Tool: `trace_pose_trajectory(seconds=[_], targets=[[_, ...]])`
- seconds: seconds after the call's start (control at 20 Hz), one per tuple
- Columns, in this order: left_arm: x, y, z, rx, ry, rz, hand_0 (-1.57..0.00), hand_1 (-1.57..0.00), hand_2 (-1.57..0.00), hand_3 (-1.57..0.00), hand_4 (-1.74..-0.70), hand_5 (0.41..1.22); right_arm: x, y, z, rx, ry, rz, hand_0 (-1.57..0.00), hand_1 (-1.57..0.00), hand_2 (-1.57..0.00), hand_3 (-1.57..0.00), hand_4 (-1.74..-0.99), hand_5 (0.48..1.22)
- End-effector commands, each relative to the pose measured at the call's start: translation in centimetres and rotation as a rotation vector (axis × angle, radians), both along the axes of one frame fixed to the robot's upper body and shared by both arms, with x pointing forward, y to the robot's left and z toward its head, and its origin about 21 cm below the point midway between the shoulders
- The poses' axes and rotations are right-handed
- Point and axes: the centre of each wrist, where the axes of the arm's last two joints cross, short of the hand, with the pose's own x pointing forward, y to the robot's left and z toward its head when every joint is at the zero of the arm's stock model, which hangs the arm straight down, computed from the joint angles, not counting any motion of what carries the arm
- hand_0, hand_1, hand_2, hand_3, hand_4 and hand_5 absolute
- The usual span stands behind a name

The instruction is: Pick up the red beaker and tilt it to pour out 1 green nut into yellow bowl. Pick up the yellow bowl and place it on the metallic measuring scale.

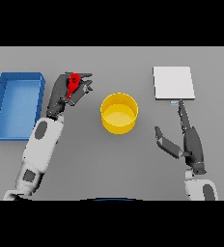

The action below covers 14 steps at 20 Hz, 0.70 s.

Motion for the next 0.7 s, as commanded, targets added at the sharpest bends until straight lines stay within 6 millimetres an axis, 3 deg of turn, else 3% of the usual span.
trace_pose_trajectory(seconds=[0.0,0.4,0.65], targets=[[0.0,0.0,0.7,0.077,0.017,-0.02,-1.56,-1.56,-1.56,-1.56,-1.73,1.121,0.0,-0.2,-0.3,-0.006,0.011,-0.004,0.0,0.0,0.0,0.0,-1.257,0.663],[0.6,-0.1,3.3,0.374,0.035,-0.094,-1.57,-1.57,-1.57,-1.56,-1.73,1.114,0.0,-0.1,0.2,-0.019,0.023,-0.007,0.0,0.0,0.0,0.0,-1.254,0.68],[1.1,-2.3,4.5,0.763,-0.01,-0.121,-1.57,-1.57,-1.57,-1.57,-1.74,1.132,0.0,-0.4,0.1,-0.001,0.034,-0.01,0.0,0.0,0.0,0.0,-1.255,0.689]])
